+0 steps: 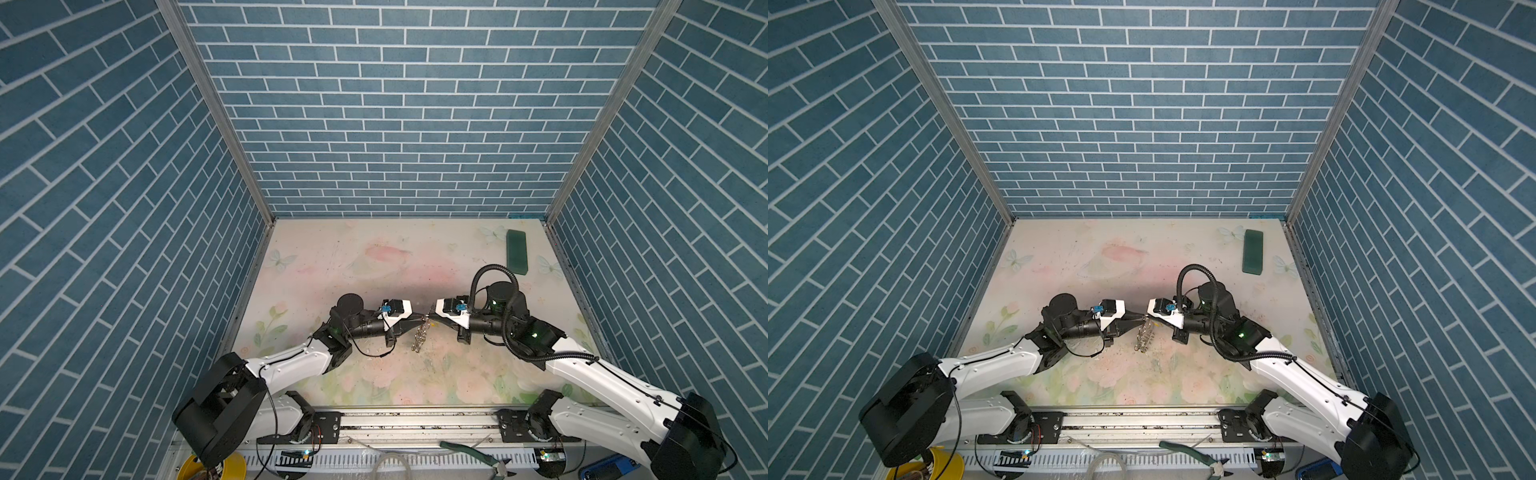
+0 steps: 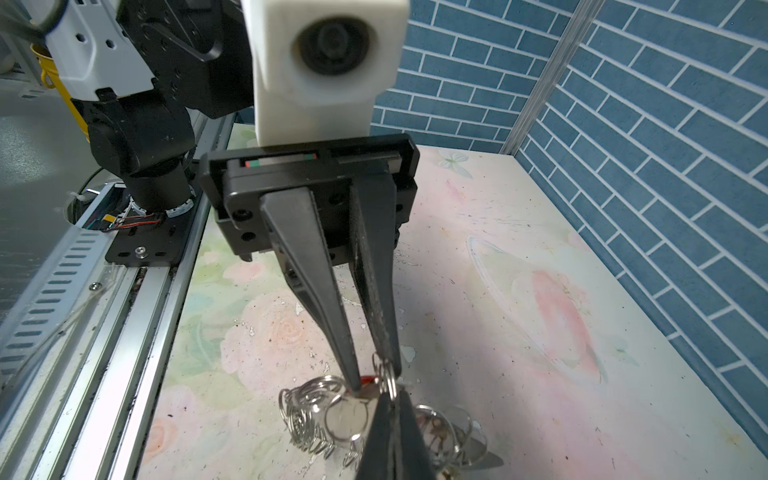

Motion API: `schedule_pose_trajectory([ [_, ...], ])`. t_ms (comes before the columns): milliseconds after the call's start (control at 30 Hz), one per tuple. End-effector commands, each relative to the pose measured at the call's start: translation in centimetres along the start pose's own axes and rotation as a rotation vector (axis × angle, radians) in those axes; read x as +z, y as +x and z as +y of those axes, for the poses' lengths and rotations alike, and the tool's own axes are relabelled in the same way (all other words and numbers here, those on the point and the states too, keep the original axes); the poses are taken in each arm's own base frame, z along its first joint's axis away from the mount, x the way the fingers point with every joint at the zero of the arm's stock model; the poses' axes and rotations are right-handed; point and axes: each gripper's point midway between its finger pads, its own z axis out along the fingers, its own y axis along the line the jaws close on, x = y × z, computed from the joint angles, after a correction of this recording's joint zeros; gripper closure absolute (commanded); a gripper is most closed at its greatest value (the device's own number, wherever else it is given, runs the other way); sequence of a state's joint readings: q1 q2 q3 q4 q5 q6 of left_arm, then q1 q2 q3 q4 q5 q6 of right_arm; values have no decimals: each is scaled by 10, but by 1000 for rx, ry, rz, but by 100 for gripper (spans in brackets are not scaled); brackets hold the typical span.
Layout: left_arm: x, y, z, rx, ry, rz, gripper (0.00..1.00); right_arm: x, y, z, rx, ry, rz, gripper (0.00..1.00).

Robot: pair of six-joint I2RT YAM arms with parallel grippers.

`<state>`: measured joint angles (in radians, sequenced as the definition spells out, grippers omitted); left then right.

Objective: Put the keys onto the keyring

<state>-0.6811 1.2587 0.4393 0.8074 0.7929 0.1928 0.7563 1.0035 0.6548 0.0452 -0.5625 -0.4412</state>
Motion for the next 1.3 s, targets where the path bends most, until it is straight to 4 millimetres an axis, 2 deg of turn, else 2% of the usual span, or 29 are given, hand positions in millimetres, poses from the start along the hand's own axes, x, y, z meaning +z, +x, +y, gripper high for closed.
schedule_pose_trajectory([
  [0,3,-13,1,15,22,-33,89,2,-9,0,-6,-10,-57,100],
  [200,3,-14,2,13,15,-36,90,4,-7,5,12,-42,-59,100],
  [400,2,-10,0,23,16,-9,100,4,-5,2,21,-22,-45,100],
  [500,-1,-1,1,51,2,62,100,3,1,-1,21,-4,-2,100],
  [533,-2,2,0,63,2,89,100,3,4,-1,22,-4,17,98],
  [600,-5,6,-2,89,5,134,100,3,9,-1,19,-13,58,86],
  [667,-6,6,-5,104,15,144,100,3,9,0,19,-25,74,78],
  [800,-5,2,-11,103,60,137,100,3,3,3,19,-54,56,71],
  [1000,-3,1,-14,90,86,129,100,4,-5,13,31,-119,28,70],
  [1267,-2,-2,-15,86,92,112,100,8,-5,22,51,-178,23,76],
])
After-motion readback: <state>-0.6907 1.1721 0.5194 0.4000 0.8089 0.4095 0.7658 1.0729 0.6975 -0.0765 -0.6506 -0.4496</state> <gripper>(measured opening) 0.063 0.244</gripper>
